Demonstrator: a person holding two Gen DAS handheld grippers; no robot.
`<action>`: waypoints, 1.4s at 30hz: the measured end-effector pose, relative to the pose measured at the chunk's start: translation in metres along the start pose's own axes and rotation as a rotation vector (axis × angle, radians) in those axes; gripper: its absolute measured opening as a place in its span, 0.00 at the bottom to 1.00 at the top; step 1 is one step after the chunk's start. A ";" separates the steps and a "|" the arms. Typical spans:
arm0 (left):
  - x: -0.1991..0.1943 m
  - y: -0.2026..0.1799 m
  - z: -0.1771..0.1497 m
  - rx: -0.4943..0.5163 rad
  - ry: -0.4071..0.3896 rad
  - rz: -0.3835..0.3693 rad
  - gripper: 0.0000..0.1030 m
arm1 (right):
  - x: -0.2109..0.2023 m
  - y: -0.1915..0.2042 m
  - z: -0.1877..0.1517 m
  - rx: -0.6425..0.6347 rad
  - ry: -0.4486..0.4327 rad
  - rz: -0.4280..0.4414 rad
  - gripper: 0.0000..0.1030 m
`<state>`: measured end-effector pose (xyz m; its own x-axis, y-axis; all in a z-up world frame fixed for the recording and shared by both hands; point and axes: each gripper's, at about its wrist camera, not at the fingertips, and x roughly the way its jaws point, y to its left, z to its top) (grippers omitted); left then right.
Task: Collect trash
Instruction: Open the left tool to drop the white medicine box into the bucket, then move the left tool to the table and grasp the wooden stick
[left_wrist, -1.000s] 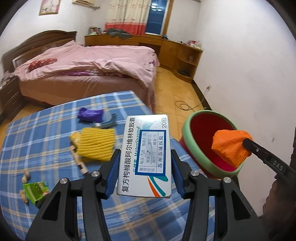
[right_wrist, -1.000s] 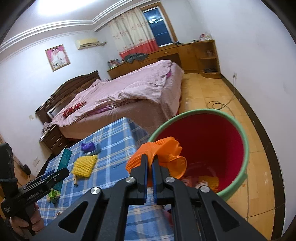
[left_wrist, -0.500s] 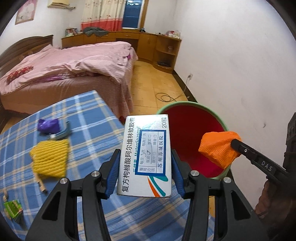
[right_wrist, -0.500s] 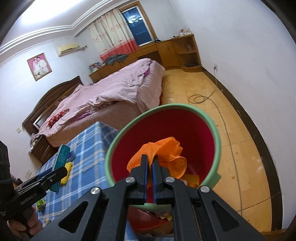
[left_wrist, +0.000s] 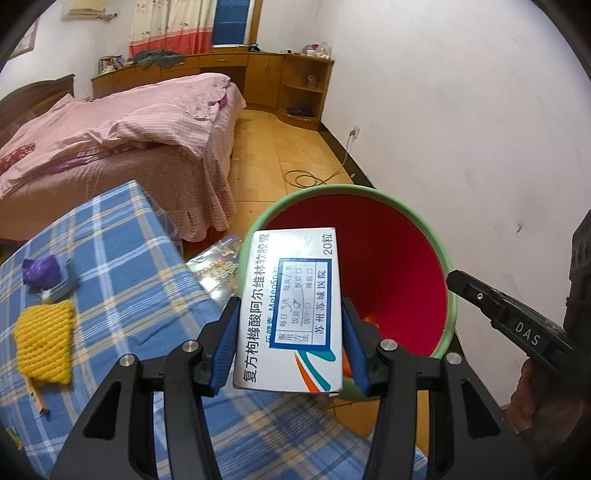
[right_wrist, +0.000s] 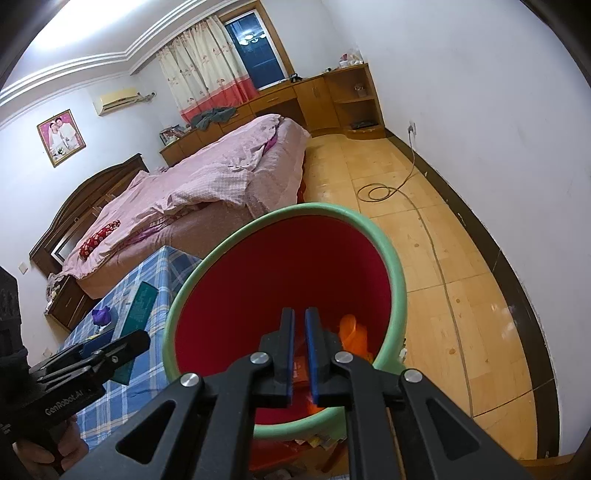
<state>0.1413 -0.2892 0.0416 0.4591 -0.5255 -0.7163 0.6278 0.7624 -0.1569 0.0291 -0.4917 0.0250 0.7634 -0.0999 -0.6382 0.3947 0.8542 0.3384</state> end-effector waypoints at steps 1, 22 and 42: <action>0.002 -0.002 0.001 0.004 0.001 -0.004 0.51 | -0.001 0.000 0.000 0.002 0.000 -0.001 0.09; 0.004 -0.017 -0.002 0.028 0.000 -0.048 0.58 | -0.005 -0.009 -0.005 0.027 0.001 0.010 0.29; -0.051 0.055 -0.028 -0.117 -0.037 0.106 0.58 | -0.018 0.039 -0.018 -0.020 0.016 0.073 0.52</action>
<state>0.1353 -0.2099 0.0504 0.5432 -0.4513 -0.7079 0.4979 0.8521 -0.1612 0.0214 -0.4472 0.0378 0.7813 -0.0284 -0.6235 0.3278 0.8687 0.3712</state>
